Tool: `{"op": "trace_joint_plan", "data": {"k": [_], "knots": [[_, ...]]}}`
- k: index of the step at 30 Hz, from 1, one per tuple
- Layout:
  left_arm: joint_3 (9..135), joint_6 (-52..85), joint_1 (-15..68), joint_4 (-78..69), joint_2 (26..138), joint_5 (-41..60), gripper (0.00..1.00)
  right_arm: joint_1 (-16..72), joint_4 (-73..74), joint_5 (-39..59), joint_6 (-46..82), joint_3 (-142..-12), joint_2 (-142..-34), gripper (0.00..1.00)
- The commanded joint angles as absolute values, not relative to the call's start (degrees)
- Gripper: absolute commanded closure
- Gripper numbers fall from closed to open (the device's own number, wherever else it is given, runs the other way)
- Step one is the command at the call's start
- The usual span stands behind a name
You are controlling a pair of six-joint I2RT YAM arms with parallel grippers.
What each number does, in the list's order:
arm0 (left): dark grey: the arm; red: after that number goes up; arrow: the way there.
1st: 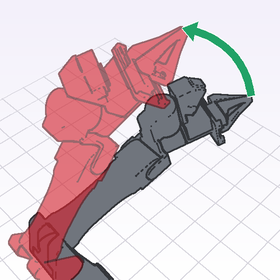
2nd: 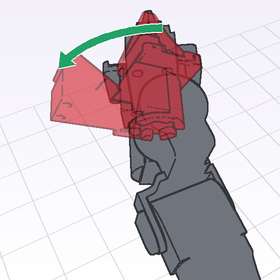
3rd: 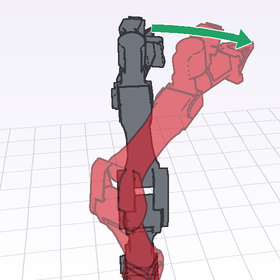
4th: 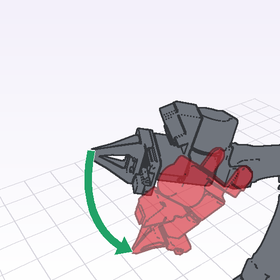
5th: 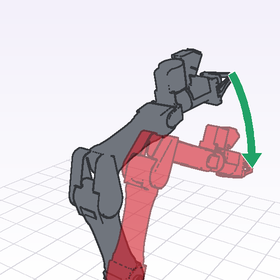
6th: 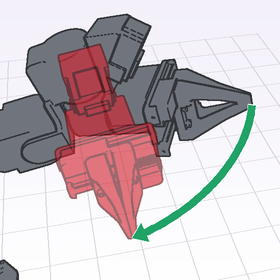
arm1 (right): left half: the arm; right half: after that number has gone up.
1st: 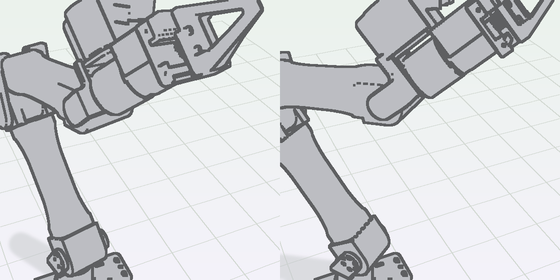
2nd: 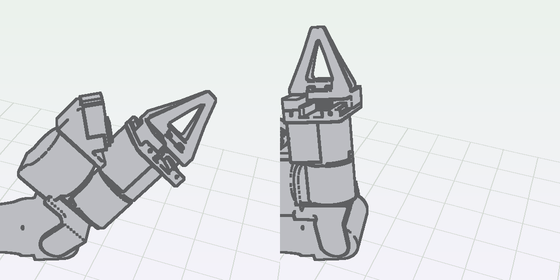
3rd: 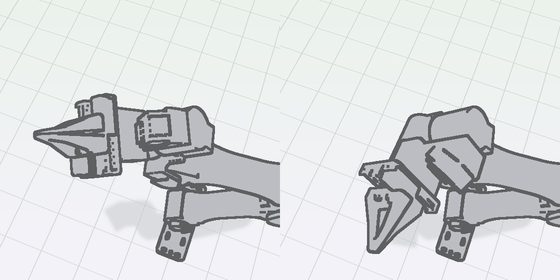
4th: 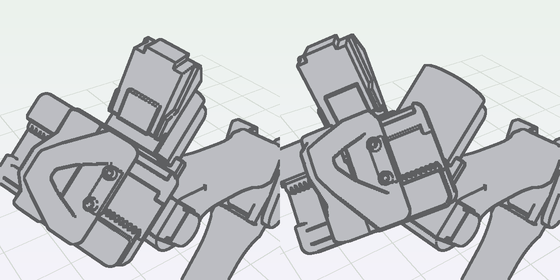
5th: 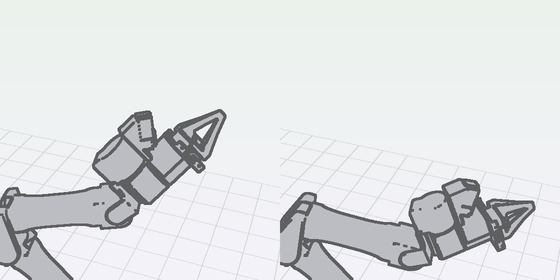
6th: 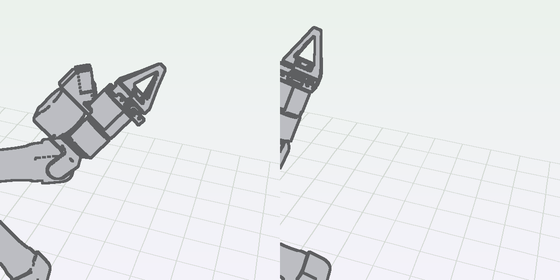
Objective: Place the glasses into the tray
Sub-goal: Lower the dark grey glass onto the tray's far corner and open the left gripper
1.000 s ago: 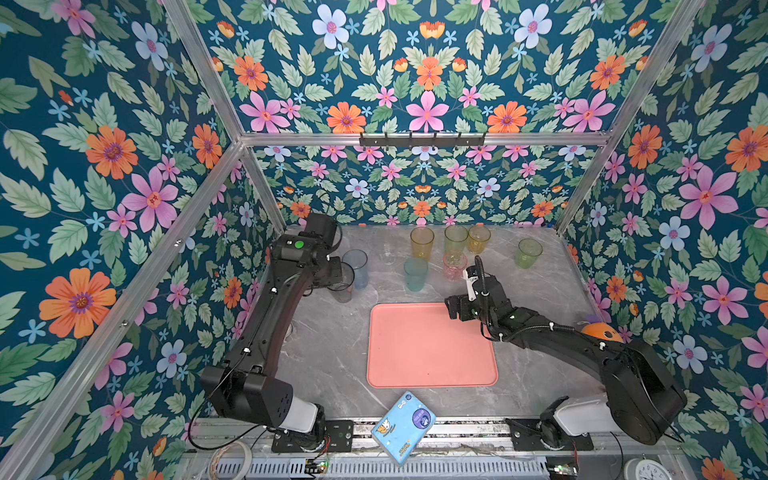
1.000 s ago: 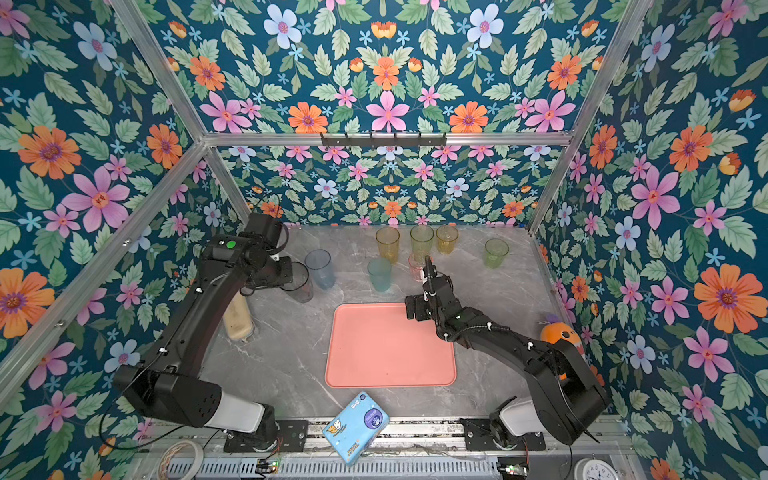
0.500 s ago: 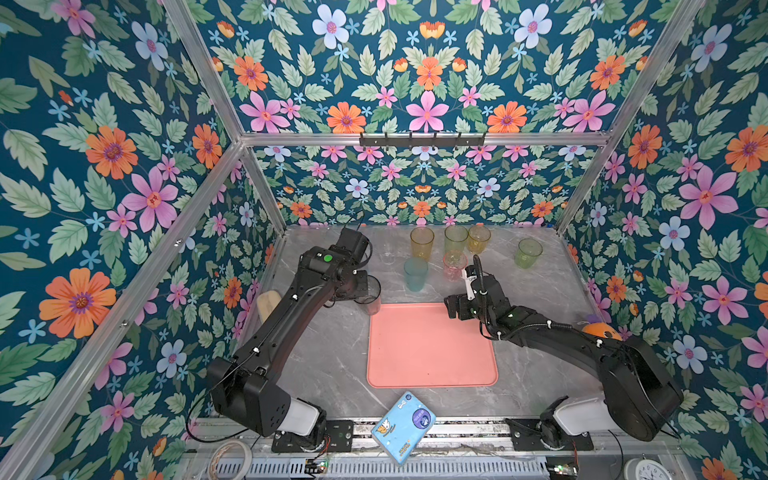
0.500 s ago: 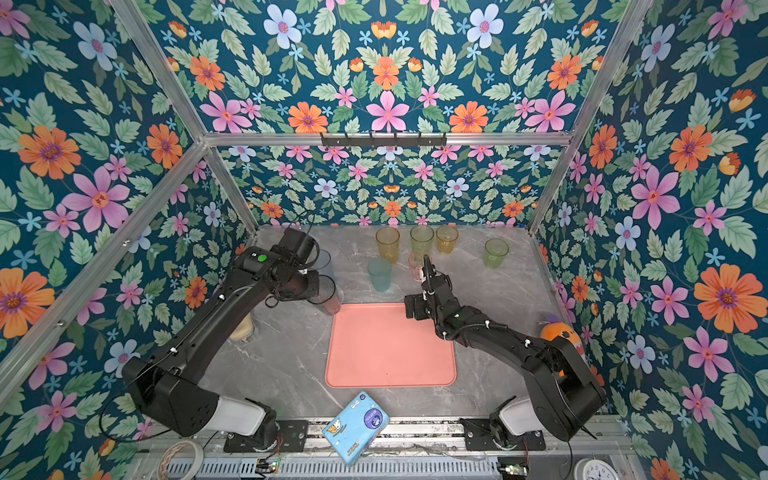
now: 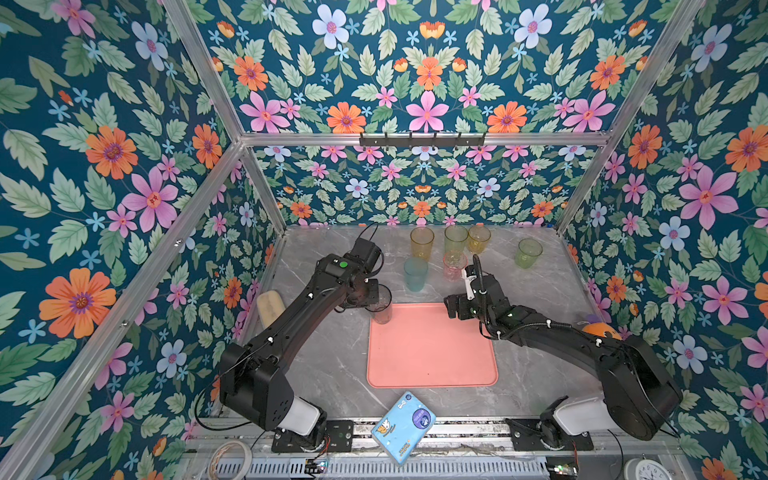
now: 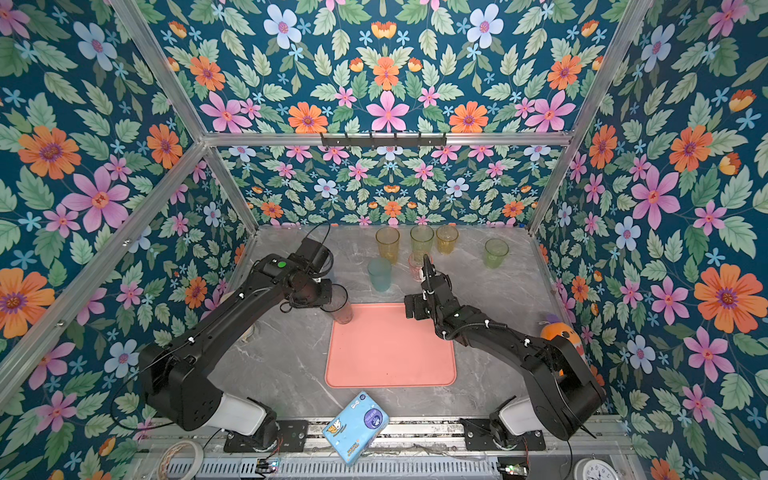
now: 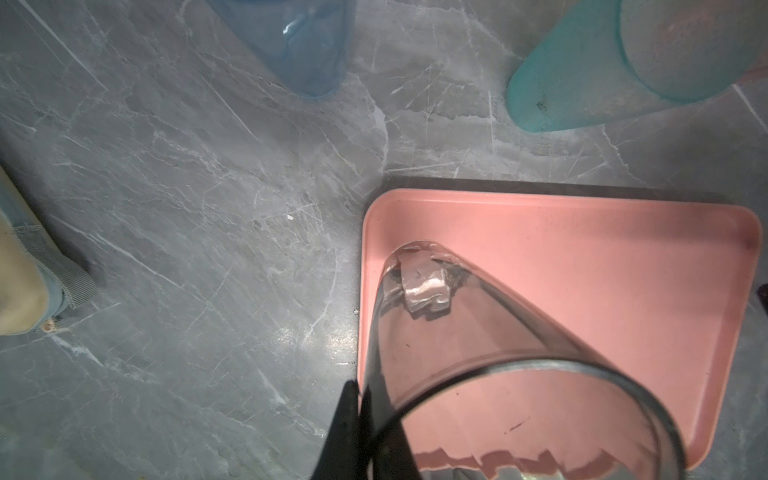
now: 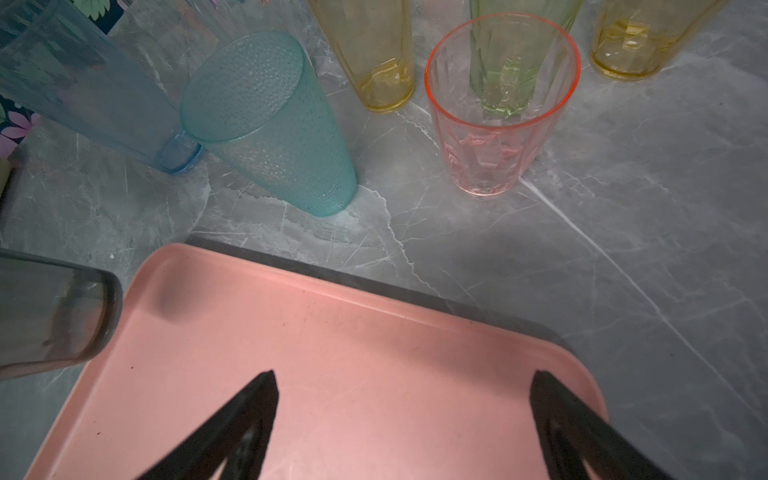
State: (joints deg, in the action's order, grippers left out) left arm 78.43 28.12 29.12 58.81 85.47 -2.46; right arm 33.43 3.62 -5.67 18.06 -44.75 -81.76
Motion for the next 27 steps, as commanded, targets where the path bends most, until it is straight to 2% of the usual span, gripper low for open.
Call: {"op": "trace_joint_plan", "data": {"k": [1, 27], "knots": [[77.43, 28.65, 29.18, 56.63, 86.10, -2.41, 1.00, 33.49, 3.28, -5.73, 18.28, -45.16, -82.00, 0.04], [80.55, 29.18, 29.70, 55.28, 95.07, -3.85, 1.00, 33.49, 1.32, -6.06, 18.28, -46.15, -82.42, 0.04]]}}
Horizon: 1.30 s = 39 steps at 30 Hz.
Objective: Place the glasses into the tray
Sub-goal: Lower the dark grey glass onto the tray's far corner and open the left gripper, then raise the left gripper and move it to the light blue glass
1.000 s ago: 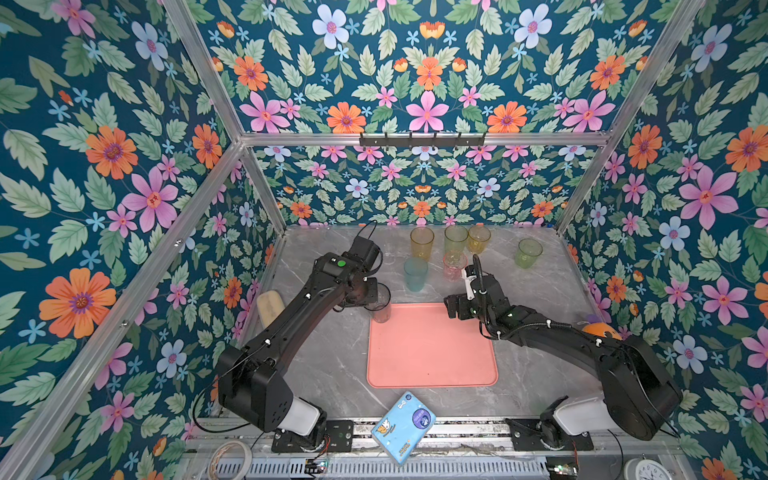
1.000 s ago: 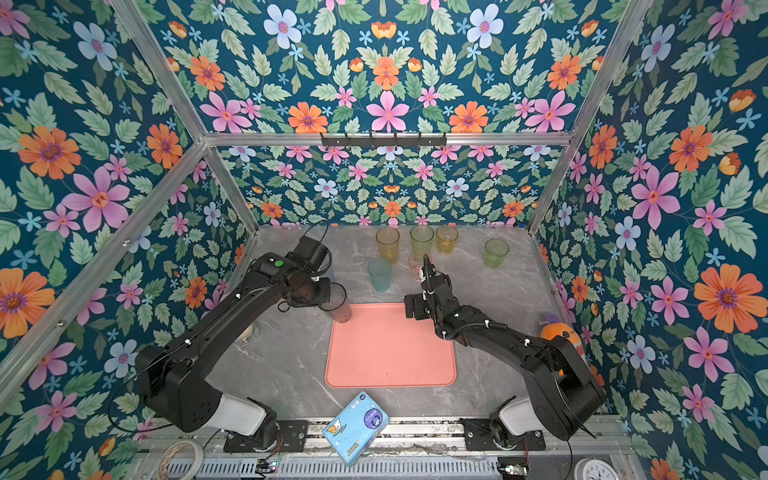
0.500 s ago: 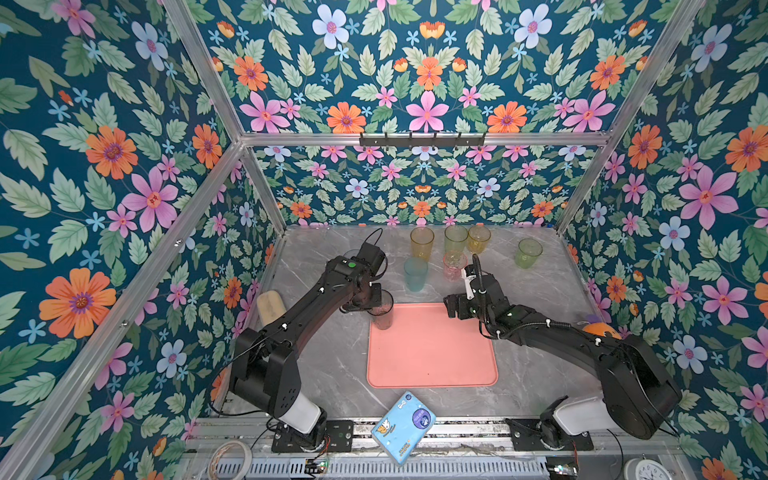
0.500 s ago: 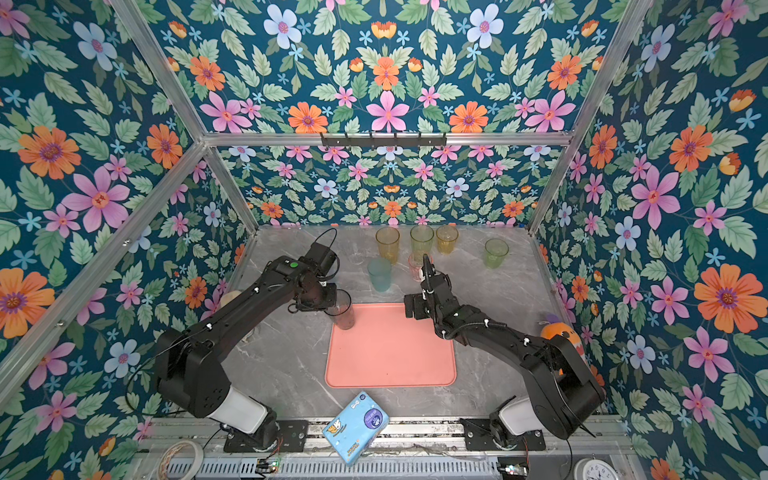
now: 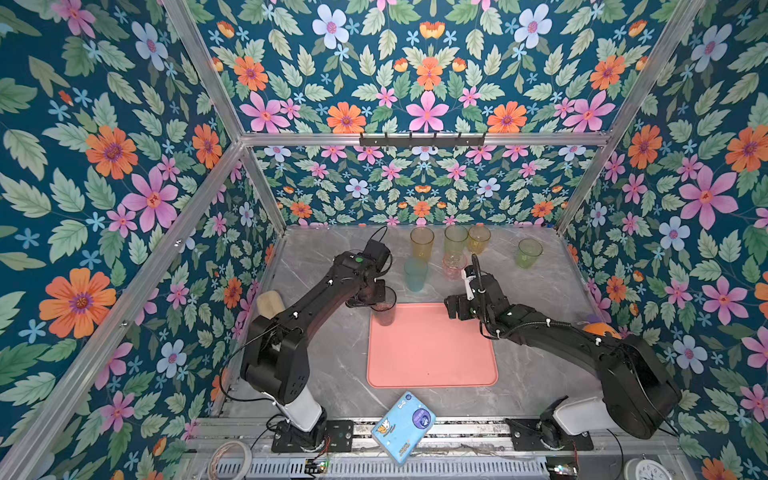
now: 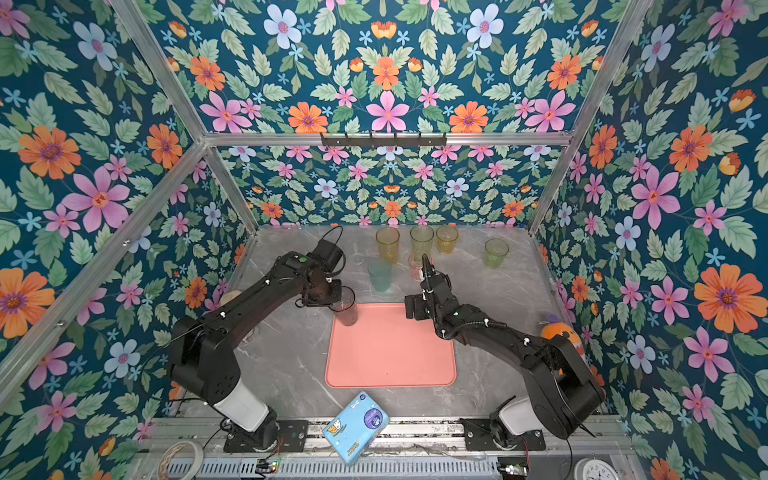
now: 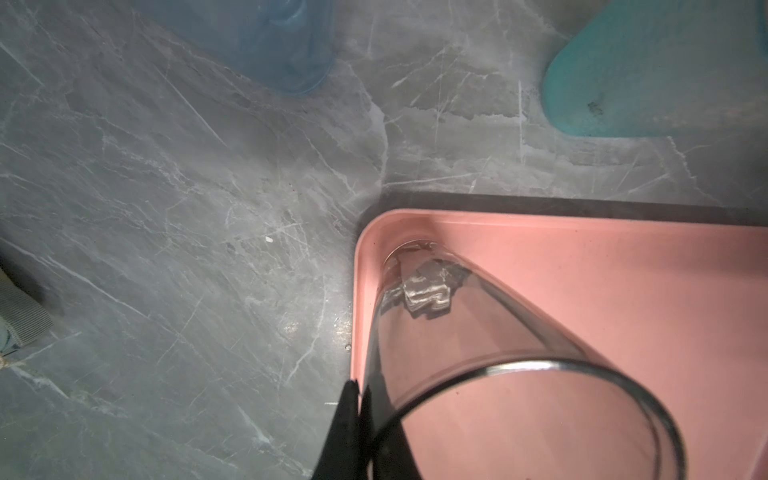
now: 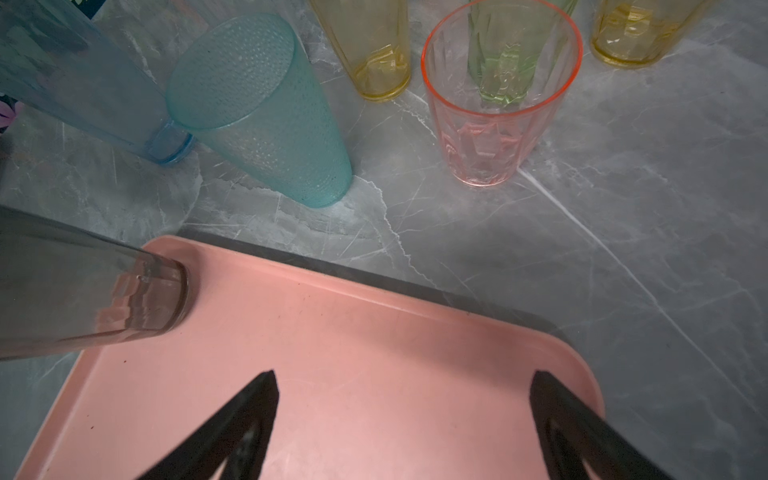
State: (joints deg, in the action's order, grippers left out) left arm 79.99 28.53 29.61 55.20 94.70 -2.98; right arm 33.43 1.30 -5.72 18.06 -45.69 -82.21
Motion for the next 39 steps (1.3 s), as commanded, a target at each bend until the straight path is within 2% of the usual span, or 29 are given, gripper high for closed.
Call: {"op": "trace_joint_plan", "data": {"k": [1, 7, 15, 32, 39], "knots": [[80.60, 29.22, 29.71, 55.28, 95.26, -3.87, 1.00, 33.48, 1.19, -6.05, 18.28, -46.21, -82.49, 0.04], [80.90, 29.09, 29.88, 55.55, 96.26, -3.87, 1.00, 33.48, 0.85, -6.22, 18.28, -46.47, -82.78, 0.04], [80.98, 29.09, 30.06, 55.56, 96.53, -4.48, 0.80, 33.46, 0.29, -6.19, 18.24, -47.04, -83.63, 0.04], [86.76, 28.49, 30.15, 57.10, 94.25, -6.86, 0.54, 33.48, 0.09, -5.72, 18.09, -46.96, -83.17, 0.04], [95.15, 27.30, 29.12, 59.41, 94.83, -10.27, 0.48, 33.49, 0.87, -5.70, 17.67, -45.98, -81.92, 0.04]]}}
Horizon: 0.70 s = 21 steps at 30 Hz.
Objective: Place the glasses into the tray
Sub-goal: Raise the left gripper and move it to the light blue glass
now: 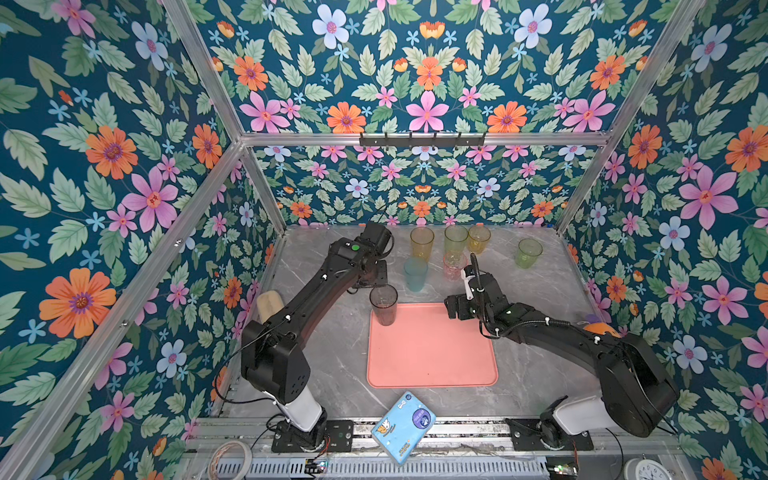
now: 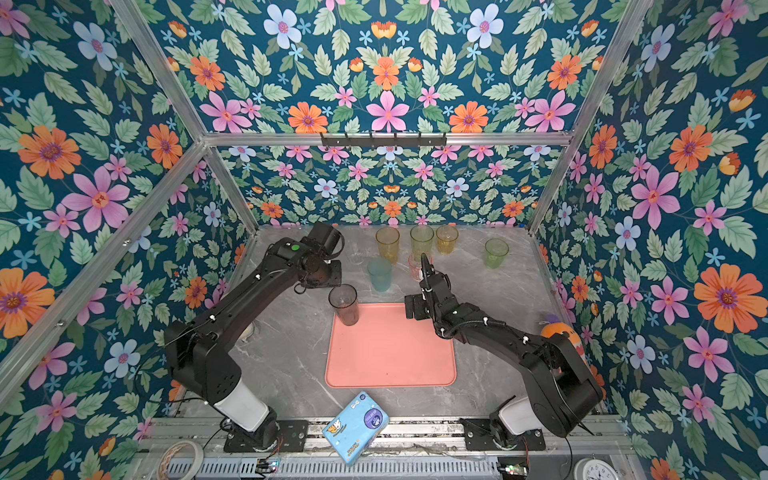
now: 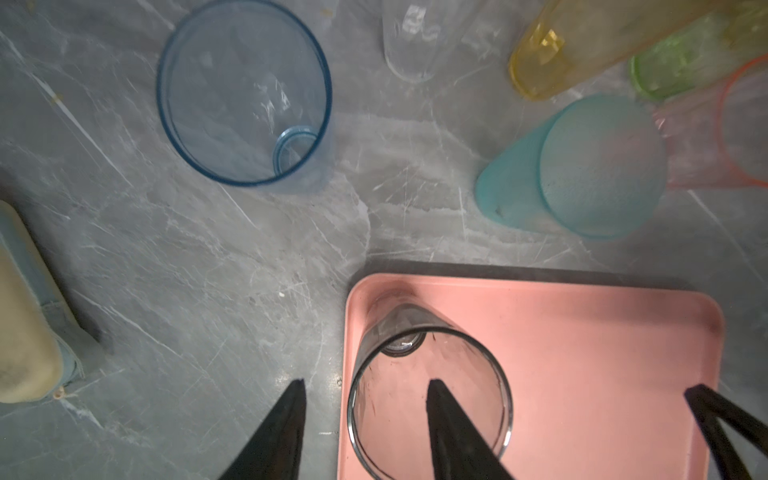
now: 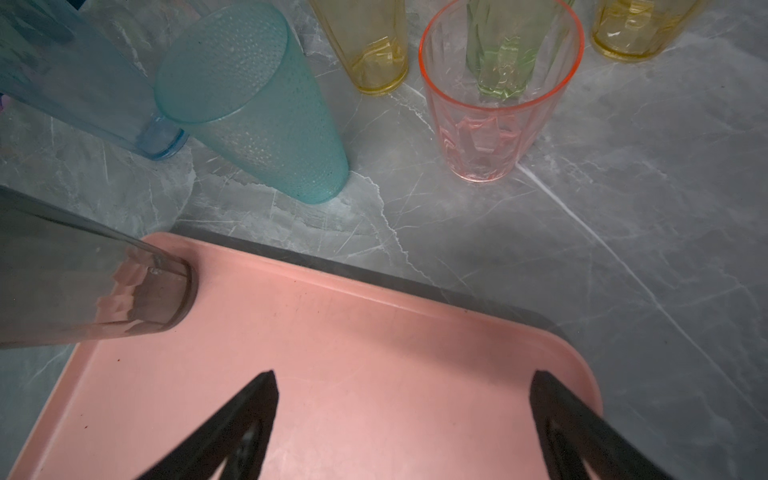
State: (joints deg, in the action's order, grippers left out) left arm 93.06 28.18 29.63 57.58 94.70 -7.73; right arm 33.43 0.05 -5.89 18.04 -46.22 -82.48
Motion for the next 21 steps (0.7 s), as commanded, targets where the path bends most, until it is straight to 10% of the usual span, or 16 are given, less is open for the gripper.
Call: {"op": "trace_joint_plan", "data": {"k": [1, 21], "knots": [[95.81, 27.25, 28.72, 59.35, 94.77, -10.51, 0.48, 33.49, 0.85, -5.71, 17.67, -45.99, -81.94, 0.04], [94.45, 25.95, 12.49, 48.87, 95.54, -4.99, 0.45, 33.48, 1.11, -5.30, 17.47, -45.97, -82.01, 0.04]]}}
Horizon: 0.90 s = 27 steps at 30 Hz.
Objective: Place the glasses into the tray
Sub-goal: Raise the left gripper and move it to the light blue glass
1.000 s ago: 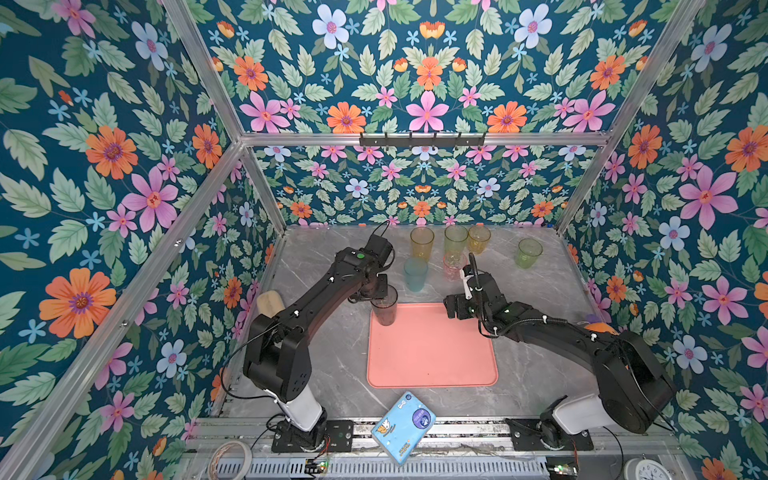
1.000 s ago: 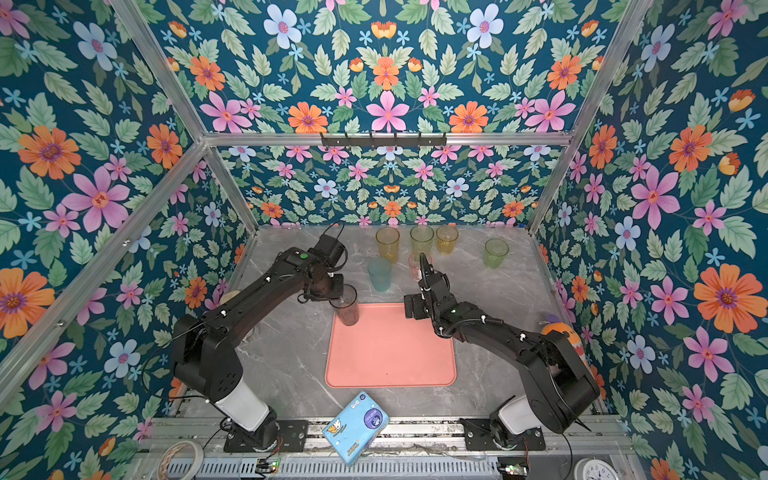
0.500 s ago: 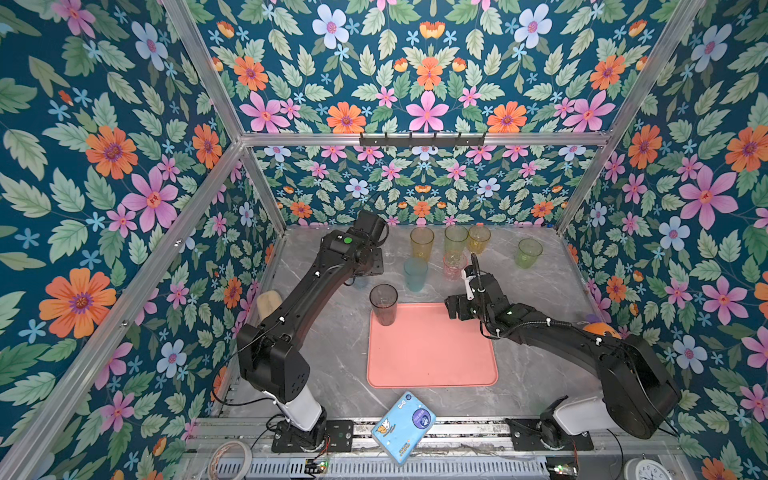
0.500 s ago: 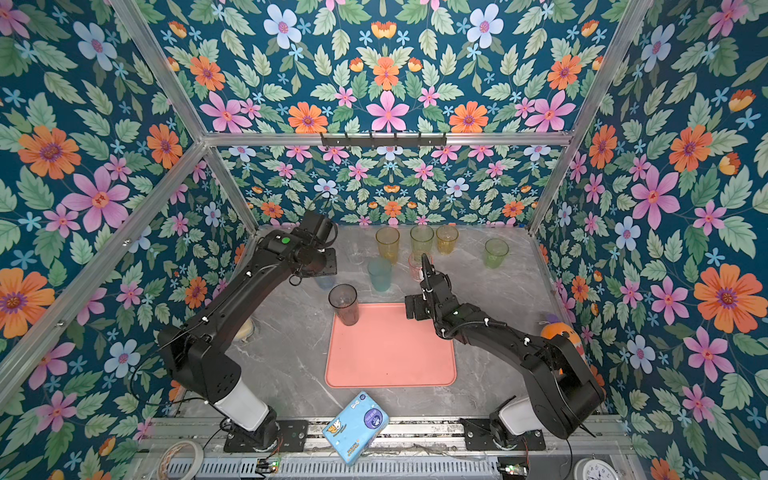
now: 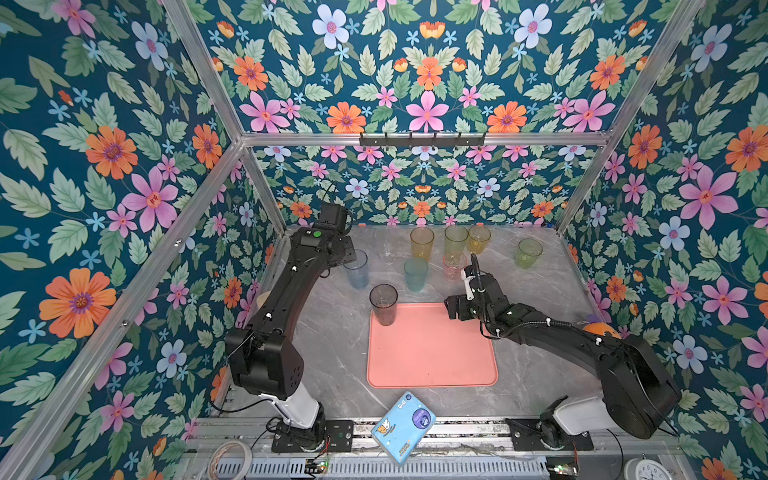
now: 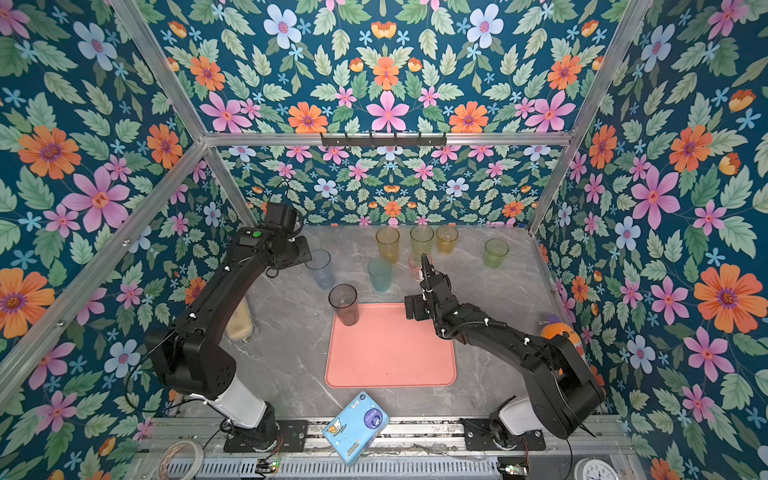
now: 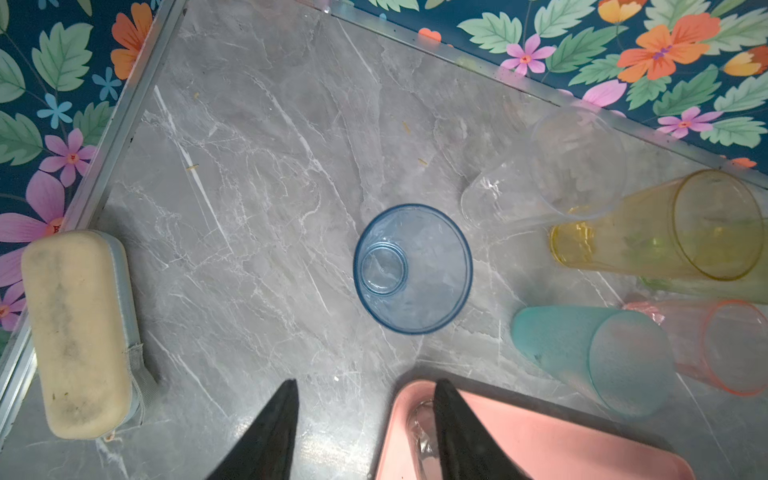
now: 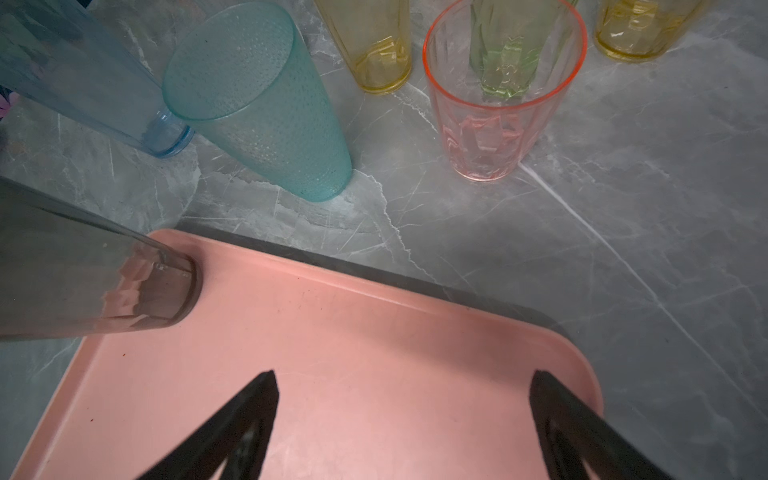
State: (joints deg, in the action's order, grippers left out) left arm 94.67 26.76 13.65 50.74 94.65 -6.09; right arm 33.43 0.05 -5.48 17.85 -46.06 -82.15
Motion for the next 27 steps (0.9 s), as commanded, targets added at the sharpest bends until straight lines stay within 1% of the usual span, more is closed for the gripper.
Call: {"op": "trace_joint_plan", "data": {"k": [1, 9, 16, 22, 27], "knots": [[94.27, 25.86, 11.99, 48.87, 96.00, -4.47, 0.45, 33.48, 1.06, -5.36, 17.49, -45.90, -82.02, 0.04], [94.63, 25.14, 9.62, 45.65, 100.28, -1.99, 0.45, 33.49, 1.20, -5.35, 17.40, -45.96, -82.15, 0.04], [95.89, 24.83, 9.38, 45.50, 103.73, -0.05, 0.48, 33.44, 1.10, -5.45, 17.18, -45.92, -82.13, 0.04], [96.07, 24.69, 9.40, 45.31, 105.28, 0.37, 0.51, 33.46, 0.99, -5.42, 17.23, -46.00, -82.06, 0.04], [96.11, 24.26, 9.40, 45.55, 106.42, 0.35, 0.57, 33.49, 1.06, -5.36, 17.22, -45.99, -82.10, 0.04]]}}
